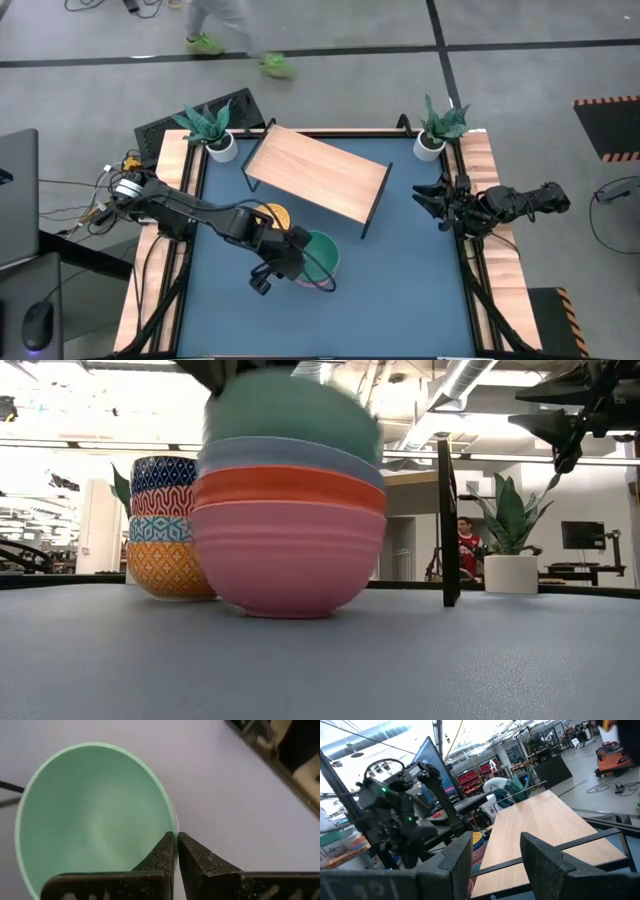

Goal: Place and stack bowls onto a shelf
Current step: Put the green bowl on the shelf

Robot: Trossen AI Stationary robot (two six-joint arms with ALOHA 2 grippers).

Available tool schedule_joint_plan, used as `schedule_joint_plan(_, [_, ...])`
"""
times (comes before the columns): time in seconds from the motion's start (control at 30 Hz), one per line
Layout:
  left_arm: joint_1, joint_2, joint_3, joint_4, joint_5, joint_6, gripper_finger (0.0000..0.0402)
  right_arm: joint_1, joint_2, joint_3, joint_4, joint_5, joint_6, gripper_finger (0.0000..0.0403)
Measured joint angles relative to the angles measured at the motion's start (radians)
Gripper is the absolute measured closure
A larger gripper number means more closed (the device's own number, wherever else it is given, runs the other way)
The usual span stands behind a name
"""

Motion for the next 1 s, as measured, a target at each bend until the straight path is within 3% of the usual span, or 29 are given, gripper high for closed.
schedule_joint_plan(0.4, [0.012, 0.0, 0.19, 0.001, -0.116, -0.054, 0.0401, 0.0, 0.0, 0.0, -0.001, 0.0, 0.0, 0.0212])
schedule_joint_plan(0.67, [0.089, -0.001, 0.302, 0.051, -0.349, -0.081, 0.0401, 0.0, 0.0, 0.0, -0.01, 0.0, -0.005, 0.0212])
schedule_joint_plan(1.0, [0.254, 0.048, 0.309, 0.075, -0.346, -0.015, 0.0402, 0.0, 0.0, 0.0, -0.025, 0.001, 0.0, 0.0212])
